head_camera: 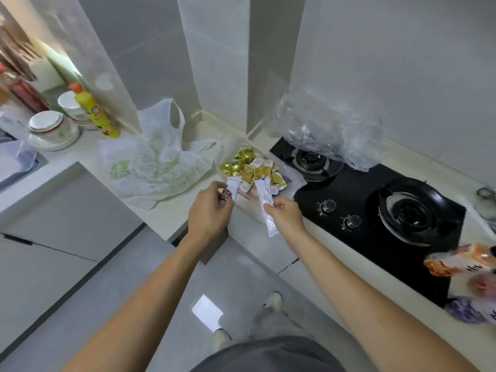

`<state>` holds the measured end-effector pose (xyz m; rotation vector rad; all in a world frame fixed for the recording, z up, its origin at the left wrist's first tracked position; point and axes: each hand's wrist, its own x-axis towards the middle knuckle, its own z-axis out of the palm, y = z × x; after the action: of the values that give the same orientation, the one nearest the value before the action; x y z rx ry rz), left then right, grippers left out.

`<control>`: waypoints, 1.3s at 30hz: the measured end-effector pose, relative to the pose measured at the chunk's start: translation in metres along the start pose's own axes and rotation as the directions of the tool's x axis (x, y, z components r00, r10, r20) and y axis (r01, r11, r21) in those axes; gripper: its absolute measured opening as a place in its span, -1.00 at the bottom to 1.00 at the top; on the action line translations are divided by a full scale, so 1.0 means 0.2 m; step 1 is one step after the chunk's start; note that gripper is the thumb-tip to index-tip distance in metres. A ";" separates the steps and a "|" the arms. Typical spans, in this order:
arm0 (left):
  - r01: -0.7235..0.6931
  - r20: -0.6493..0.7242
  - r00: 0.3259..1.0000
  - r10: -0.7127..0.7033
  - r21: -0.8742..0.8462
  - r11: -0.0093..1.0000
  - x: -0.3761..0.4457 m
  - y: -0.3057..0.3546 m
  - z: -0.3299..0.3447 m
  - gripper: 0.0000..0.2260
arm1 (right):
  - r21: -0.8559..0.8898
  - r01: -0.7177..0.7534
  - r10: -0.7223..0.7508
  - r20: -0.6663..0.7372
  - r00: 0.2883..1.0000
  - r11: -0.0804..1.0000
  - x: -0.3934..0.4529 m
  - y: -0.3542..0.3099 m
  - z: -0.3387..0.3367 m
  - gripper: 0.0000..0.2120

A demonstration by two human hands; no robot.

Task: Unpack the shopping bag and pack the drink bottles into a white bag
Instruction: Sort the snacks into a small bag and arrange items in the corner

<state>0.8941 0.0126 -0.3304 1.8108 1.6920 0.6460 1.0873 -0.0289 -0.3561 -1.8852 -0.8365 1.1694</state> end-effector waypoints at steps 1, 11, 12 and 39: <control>0.006 0.023 1.000 -0.006 0.002 1.000 0.07 -0.01 0.03 -0.73 | -0.012 -0.010 0.010 -0.003 1.000 1.000 0.07 -0.01 0.01 -0.86; 0.002 0.202 0.979 -0.035 0.162 0.987 0.75 -0.01 0.25 -0.72 | -0.023 -0.120 0.121 0.039 0.992 0.993 0.76 -0.12 0.14 -0.78; 0.012 0.224 0.973 -0.052 0.176 0.984 0.82 -0.01 0.28 -0.72 | -0.036 -0.133 0.134 0.028 0.991 0.990 0.82 -0.12 0.16 -0.80; -0.449 0.357 0.875 0.327 0.346 0.824 1.47 -0.33 0.29 -0.38 | -0.841 -0.176 -0.331 -0.382 0.863 0.512 0.90 -0.08 0.27 -0.49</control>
<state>0.9112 0.3026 -0.4280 2.4644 1.3371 0.1560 1.1027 0.1422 -0.4353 -2.7298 -1.3165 0.0337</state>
